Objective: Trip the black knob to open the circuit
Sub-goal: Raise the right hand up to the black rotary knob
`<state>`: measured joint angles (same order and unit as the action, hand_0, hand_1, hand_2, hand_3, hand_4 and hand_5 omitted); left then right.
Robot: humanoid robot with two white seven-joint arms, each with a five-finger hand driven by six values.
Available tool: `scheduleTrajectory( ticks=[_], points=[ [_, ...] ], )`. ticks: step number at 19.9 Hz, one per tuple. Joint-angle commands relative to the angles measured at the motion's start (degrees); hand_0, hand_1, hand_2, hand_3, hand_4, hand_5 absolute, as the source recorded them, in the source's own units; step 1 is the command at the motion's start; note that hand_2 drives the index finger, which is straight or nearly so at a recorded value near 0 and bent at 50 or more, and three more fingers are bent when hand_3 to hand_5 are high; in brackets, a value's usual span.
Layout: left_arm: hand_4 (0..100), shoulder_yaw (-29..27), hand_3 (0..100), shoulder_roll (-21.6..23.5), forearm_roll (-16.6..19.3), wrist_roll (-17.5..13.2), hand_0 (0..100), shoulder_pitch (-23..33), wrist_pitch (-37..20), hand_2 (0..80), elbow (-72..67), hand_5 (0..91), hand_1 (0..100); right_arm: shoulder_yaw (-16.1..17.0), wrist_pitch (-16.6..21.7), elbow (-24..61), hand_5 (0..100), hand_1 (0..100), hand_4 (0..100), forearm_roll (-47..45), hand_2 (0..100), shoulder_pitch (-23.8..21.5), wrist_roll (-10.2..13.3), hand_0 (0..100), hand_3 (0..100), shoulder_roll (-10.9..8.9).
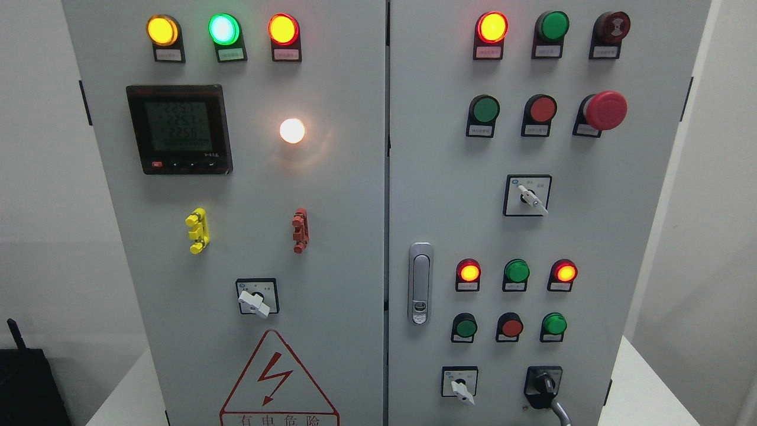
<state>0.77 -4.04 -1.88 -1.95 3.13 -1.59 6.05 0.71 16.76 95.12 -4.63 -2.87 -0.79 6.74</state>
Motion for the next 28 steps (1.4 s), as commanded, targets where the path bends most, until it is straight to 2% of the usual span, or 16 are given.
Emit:
scheduleTrajectory(
  ticks=[1, 28],
  points=[
    [0, -0.1, 0, -0.1, -0.1, 0.0, 12, -0.2, -0.1, 0.0, 0.0, 0.0, 39, -1.0, 0.0, 1.4, 98, 89, 99, 0.0, 0, 0.5, -0.4, 100, 100, 0.11],
    [0, -0.1, 0, -0.1, -0.1, 0.0, 12, -0.1, -0.1, 0.0, 0.0, 0.0, 39, -3.8, -0.7, 1.2, 97, 88, 99, 0.1, 0, 1.7, 0.2, 100, 100, 0.11]
  ],
)
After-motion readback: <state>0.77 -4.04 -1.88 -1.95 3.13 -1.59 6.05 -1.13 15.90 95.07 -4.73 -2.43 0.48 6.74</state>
